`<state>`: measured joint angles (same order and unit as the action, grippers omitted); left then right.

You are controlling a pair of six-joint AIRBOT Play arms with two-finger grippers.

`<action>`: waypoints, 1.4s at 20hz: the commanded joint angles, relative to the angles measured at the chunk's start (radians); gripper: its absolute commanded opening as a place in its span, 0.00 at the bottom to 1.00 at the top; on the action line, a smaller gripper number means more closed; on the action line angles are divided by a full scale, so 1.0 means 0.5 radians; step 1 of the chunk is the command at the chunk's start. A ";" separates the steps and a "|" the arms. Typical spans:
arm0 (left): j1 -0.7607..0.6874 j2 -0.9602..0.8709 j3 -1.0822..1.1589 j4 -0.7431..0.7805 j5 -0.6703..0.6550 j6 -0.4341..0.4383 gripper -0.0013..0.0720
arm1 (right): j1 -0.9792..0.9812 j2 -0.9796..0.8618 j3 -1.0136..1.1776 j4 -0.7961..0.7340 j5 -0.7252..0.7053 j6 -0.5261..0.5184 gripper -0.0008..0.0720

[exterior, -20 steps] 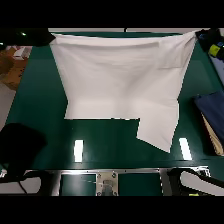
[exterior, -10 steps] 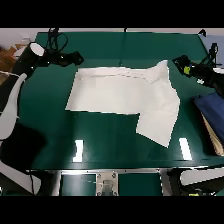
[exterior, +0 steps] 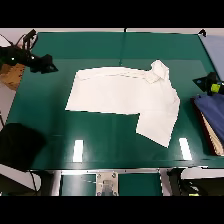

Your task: Fold the shirts.

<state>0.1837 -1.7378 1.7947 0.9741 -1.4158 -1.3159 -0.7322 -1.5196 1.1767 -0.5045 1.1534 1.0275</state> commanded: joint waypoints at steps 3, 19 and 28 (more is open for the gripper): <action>0.069 0.003 -0.295 0.101 -0.301 -0.028 0.05 | -0.311 0.335 -0.493 -0.372 0.057 0.041 0.04; -0.006 -0.022 -1.141 -0.140 0.424 0.170 0.59 | -0.377 0.344 -0.867 -0.444 -0.078 0.017 0.24; -0.148 -0.022 -1.174 -0.230 0.443 0.301 0.09 | -0.196 0.217 -0.895 -0.443 -0.078 0.017 0.45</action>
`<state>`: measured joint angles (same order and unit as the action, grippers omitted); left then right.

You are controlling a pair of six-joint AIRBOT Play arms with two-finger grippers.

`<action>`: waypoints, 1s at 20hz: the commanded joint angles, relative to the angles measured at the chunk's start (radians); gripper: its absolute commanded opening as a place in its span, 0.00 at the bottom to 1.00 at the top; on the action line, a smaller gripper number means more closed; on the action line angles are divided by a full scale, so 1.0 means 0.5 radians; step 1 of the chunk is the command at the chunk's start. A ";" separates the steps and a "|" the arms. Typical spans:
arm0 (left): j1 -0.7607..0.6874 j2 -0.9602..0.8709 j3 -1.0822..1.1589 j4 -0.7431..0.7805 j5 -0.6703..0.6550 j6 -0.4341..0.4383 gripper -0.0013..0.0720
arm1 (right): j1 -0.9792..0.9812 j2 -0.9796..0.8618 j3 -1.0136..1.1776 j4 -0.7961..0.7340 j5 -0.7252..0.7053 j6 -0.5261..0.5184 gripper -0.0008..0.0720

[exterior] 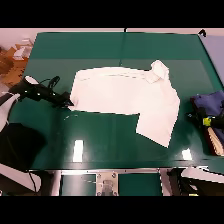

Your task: Fold the shirts.

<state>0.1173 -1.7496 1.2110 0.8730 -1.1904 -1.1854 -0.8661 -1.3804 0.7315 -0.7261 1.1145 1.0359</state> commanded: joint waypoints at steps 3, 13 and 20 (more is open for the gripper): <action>-0.015 0.002 -0.008 -0.027 -0.007 0.043 0.05 | 0.183 -0.182 -0.005 0.001 -0.050 0.001 0.47; -0.015 0.002 -0.008 -0.027 0.009 0.040 0.05 | 0.296 -0.330 0.001 0.195 -0.202 -0.021 0.47; -0.015 0.146 0.198 -0.027 -0.071 0.027 0.05 | 0.295 -0.160 0.295 0.259 0.140 -0.063 0.04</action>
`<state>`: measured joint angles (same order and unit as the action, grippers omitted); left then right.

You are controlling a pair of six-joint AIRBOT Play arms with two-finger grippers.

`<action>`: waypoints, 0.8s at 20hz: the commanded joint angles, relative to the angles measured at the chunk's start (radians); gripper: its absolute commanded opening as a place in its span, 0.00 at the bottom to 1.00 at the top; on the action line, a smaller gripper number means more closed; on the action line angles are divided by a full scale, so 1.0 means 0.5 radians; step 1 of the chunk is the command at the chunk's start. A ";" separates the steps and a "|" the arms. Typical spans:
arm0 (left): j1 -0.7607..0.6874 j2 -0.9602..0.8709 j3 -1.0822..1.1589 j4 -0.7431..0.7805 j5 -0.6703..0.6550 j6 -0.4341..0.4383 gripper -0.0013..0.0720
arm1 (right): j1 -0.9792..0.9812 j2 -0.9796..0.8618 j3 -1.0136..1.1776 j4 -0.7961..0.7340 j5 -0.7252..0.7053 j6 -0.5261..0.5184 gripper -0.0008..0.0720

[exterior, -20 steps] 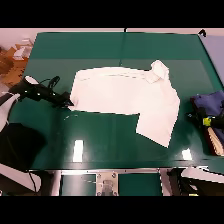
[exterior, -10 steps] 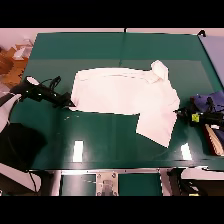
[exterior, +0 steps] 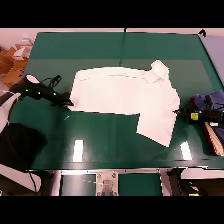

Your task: Fold the shirts.

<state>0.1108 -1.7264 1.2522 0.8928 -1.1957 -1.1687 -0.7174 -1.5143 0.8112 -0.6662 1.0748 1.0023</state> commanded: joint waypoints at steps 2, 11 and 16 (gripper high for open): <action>-0.002 0.277 0.278 -0.073 -0.122 -0.018 0.05 | -0.002 0.325 0.306 0.249 0.279 0.016 0.04; -0.002 1.420 1.269 -0.077 0.074 -0.017 0.05 | -0.172 1.387 1.418 0.443 0.101 0.250 0.04; -0.002 1.838 1.560 0.069 0.229 -0.017 0.05 | -0.197 1.641 1.849 0.407 -0.202 0.343 0.04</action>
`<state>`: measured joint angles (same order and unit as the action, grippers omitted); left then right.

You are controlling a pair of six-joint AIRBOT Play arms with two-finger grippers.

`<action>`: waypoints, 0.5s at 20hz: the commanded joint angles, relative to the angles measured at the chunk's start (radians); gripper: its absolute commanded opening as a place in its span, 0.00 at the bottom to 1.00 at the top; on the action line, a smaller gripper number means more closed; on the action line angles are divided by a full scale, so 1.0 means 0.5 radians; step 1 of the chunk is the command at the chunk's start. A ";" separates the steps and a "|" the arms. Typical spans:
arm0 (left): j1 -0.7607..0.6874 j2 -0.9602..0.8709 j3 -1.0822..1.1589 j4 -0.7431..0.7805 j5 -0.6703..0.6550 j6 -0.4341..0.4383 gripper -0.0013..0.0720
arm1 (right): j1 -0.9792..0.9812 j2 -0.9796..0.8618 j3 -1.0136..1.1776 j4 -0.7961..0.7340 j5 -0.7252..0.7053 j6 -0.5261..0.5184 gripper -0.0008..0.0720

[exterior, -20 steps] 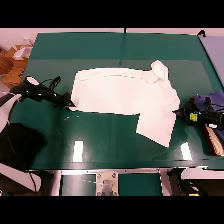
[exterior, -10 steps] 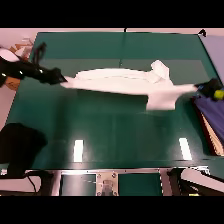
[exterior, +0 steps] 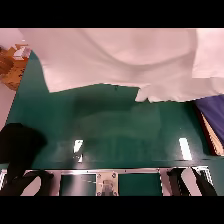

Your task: Fold the shirts.

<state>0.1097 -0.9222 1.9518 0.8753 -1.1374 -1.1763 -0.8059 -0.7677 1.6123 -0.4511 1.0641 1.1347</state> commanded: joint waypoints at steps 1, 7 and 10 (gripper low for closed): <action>0.000 0.275 0.163 0.156 0.121 -0.002 0.05 | -0.020 0.159 0.319 -0.068 -0.202 0.114 0.04; 0.000 0.204 0.127 0.545 -0.010 -0.150 0.05 | -0.019 0.156 0.245 -0.158 -0.190 0.187 0.04; 0.000 0.028 -0.057 0.490 -0.076 -0.151 0.05 | 0.010 0.143 -0.134 -0.075 -0.191 0.137 0.04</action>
<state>0.1093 -0.8536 1.9770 1.1004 -1.1423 -1.2339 -0.8112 -0.6941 1.6627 -0.5114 0.9726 1.2175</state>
